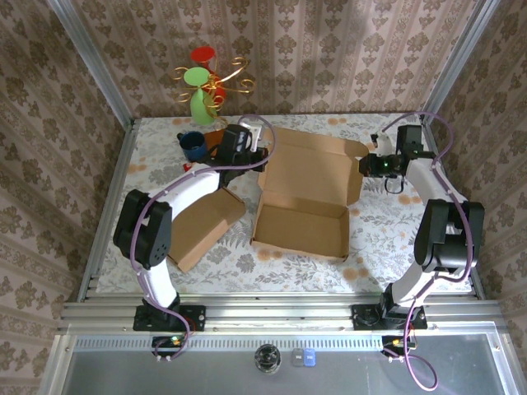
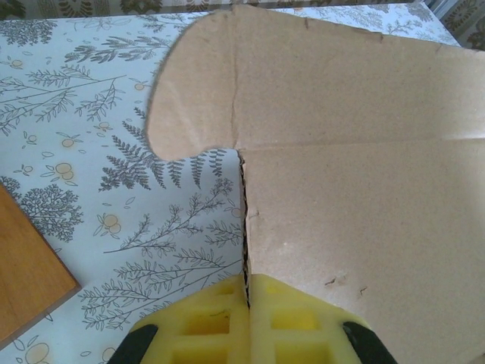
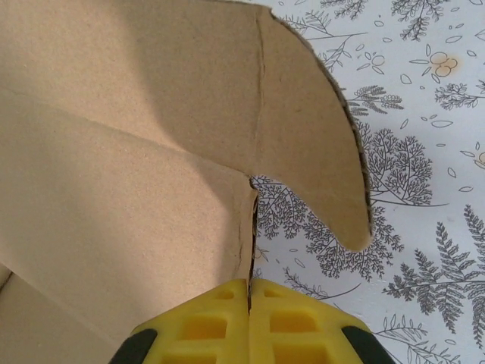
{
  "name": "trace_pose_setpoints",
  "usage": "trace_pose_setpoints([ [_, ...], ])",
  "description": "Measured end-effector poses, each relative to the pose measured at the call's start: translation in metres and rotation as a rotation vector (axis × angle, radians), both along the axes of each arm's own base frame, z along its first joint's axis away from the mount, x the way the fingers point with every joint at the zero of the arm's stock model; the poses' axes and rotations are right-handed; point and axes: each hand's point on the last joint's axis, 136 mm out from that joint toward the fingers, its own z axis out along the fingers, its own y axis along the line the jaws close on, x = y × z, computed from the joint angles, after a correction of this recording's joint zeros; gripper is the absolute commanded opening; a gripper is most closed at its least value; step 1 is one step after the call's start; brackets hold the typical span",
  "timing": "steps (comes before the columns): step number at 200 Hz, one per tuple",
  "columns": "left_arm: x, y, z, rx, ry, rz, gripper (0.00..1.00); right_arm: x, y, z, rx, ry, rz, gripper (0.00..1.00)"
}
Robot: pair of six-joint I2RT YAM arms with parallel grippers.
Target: Fold the paper box
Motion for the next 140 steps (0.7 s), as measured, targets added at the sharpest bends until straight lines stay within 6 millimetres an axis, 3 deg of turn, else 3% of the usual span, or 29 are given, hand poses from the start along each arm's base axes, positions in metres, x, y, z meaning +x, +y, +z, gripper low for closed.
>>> trace_pose_setpoints([
  [48,0.004,0.002,0.006,-0.042,-0.006,-0.007,0.13,-0.016,-0.002,0.018,-0.128,-0.22,-0.011,0.0],
  [92,-0.006,0.005,0.009,-0.093,0.03,-0.035,0.31,-0.027,-0.006,0.043,-0.264,-0.49,-0.027,0.0],
  [140,-0.018,0.01,0.012,-0.111,0.081,-0.079,0.45,-0.031,-0.005,0.061,-0.395,-0.64,0.025,0.0],
])
